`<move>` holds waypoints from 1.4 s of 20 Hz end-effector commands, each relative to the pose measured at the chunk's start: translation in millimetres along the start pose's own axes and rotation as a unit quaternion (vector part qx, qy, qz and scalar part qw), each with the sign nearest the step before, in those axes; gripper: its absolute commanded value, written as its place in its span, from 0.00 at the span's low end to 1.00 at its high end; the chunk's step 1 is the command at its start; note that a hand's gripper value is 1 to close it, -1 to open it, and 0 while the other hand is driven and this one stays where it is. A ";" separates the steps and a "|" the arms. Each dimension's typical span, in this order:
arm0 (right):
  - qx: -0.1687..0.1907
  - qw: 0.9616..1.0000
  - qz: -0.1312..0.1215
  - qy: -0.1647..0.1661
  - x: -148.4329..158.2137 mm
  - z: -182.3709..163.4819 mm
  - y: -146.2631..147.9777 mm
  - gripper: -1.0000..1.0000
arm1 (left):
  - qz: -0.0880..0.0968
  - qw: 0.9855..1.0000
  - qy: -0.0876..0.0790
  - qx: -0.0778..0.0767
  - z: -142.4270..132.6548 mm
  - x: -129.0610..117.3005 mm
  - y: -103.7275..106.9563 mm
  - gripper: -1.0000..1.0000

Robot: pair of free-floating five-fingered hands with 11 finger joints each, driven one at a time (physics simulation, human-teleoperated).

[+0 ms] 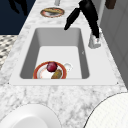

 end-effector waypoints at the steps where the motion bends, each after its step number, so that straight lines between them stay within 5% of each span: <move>1: -0.021 0.998 -0.049 -0.033 7.6 6.5 22.2 0.00 | 0.000 1.000 0.000 0.000 0.0 0.0 0.0 0.50; 9: -0.053 0.994 -0.066 -0.063 19.1 13.5 76.7 0.00 | 0.000 1.000 0.000 0.000 0.0 0.0 0.0 0.50; 12: -0.031 0.998 -0.034 -0.053 17.1 14.2 67.9 0.00 | 0.000 1.000 0.000 0.000 0.0 0.0 0.0 0.50; 20: -0.057 0.994 -0.075 -0.062 31.5 18.1 127.9 0.00 | 0.000 1.000 0.000 0.000 0.0 0.0 0.0 0.50; 28: -0.057 0.993 -0.083 -0.067 49.5 8.4 176.8 0.00 | 0.000 1.000 0.000 0.000 0.0 0.0 0.0 0.50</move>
